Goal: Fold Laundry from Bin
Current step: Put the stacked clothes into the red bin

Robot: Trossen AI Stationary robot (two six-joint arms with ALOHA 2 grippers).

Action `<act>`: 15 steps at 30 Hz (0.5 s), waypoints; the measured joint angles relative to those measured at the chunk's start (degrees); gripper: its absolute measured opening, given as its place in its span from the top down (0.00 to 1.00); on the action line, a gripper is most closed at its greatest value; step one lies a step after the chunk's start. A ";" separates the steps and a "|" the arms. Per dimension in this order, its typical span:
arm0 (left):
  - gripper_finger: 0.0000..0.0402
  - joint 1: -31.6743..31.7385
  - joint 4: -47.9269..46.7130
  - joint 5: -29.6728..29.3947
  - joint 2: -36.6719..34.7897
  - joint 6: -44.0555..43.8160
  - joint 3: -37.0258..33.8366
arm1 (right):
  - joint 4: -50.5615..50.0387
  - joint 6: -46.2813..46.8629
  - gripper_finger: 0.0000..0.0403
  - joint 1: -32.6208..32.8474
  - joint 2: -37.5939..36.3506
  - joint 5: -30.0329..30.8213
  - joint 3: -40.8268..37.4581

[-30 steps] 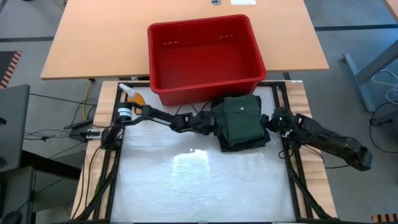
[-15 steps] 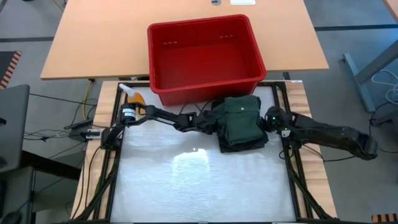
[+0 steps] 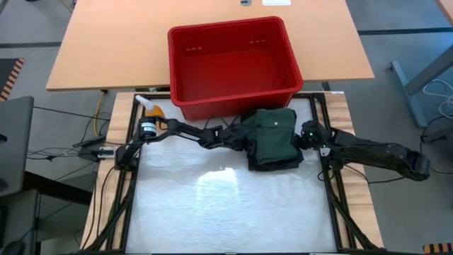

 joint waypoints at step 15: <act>0.95 0.48 6.00 11.07 -1.05 3.91 -0.02 | -6.37 -3.16 0.81 0.22 -10.42 -7.64 2.45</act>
